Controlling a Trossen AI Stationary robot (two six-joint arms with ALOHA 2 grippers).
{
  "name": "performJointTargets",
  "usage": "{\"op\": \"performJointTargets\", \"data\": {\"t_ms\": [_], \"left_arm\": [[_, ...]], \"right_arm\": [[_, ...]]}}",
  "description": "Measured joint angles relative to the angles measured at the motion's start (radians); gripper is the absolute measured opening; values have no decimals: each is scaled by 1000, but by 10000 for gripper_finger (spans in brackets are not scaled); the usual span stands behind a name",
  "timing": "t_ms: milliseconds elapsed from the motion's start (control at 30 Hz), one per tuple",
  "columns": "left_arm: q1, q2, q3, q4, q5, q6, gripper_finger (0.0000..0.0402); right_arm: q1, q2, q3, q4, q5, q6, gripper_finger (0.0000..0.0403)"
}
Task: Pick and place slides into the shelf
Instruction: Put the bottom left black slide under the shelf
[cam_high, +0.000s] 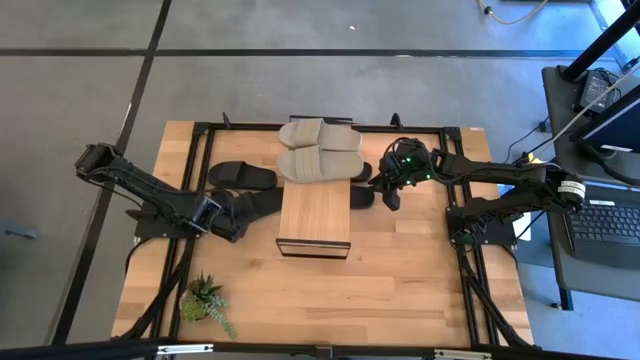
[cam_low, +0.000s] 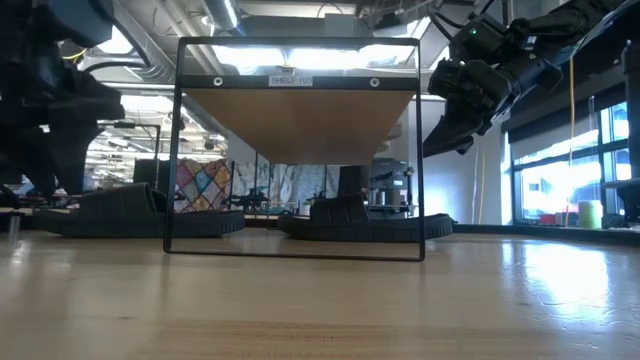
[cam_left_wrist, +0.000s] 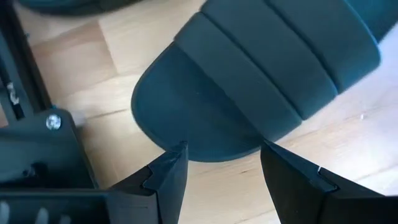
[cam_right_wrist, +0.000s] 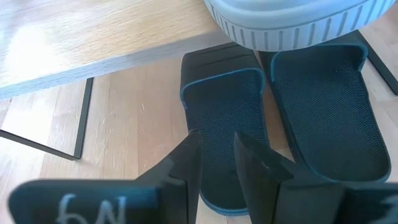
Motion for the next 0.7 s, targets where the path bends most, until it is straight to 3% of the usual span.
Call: {"op": "performJointTargets", "data": {"t_ms": [267, 700], "left_arm": [[0, 0, 0, 4, 2, 357, 192], [0, 0, 0, 32, 1, 463, 192]], "right_arm": [[0, 0, 0, 0, 0, 0, 97], [0, 0, 0, 0, 0, 3, 97]]}}
